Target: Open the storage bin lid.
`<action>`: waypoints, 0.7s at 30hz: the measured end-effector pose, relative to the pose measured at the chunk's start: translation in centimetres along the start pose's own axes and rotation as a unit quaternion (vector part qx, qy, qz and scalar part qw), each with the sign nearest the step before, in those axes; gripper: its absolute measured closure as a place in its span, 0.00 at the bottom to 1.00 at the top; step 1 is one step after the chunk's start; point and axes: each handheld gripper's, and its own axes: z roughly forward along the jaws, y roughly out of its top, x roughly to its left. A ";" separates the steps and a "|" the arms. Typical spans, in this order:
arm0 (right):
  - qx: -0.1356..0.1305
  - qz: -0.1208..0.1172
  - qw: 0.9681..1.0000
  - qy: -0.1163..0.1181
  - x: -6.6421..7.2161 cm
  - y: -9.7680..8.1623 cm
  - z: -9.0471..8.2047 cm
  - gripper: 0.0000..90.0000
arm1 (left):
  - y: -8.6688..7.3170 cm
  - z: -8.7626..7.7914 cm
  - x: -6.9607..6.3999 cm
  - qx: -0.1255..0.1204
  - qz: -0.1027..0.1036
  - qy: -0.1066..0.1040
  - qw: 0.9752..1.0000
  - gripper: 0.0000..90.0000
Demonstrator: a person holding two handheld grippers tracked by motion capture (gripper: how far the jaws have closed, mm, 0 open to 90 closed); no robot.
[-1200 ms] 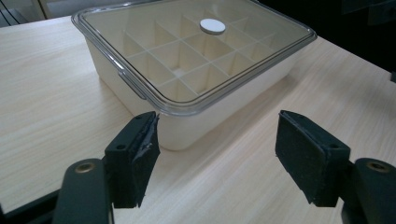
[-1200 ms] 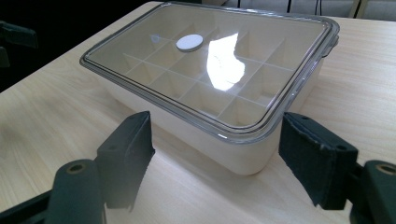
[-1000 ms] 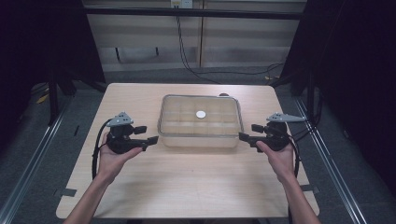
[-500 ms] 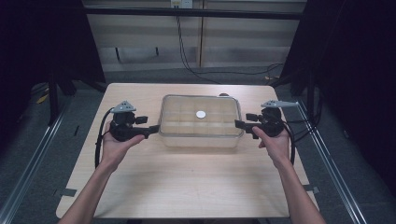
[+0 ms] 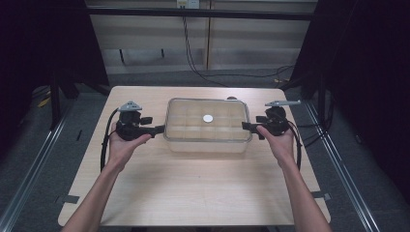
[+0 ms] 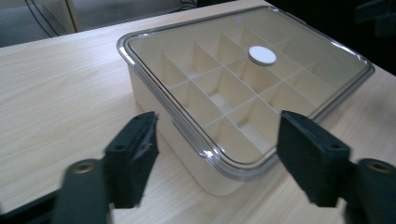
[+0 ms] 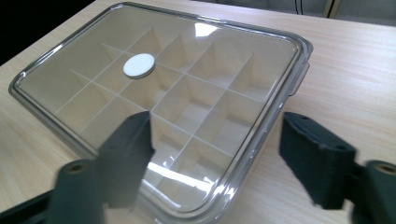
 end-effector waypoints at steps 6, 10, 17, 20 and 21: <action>0.008 0.009 1.000 0.009 -0.4 0.0 1.0 0.22 | -0.1 1.0 -0.6 0.015 0.010 0.002 1.000 0.27; 0.020 0.002 1.000 -0.002 -0.4 -0.3 2.0 0.29 | -0.3 2.5 -0.3 0.024 0.000 -0.005 1.000 0.27; 0.031 0.014 0.999 -0.009 -0.9 -0.5 2.7 0.19 | -0.8 3.7 0.3 0.045 -0.013 -0.005 0.999 0.24; 0.039 0.020 0.999 0.004 -1.0 -0.8 3.1 0.19 | -1.1 4.2 0.6 0.047 -0.019 -0.010 0.999 0.24; 0.039 0.020 0.999 0.004 -1.0 -0.8 3.1 0.19 | -1.1 4.2 0.6 0.047 -0.019 -0.010 0.999 0.23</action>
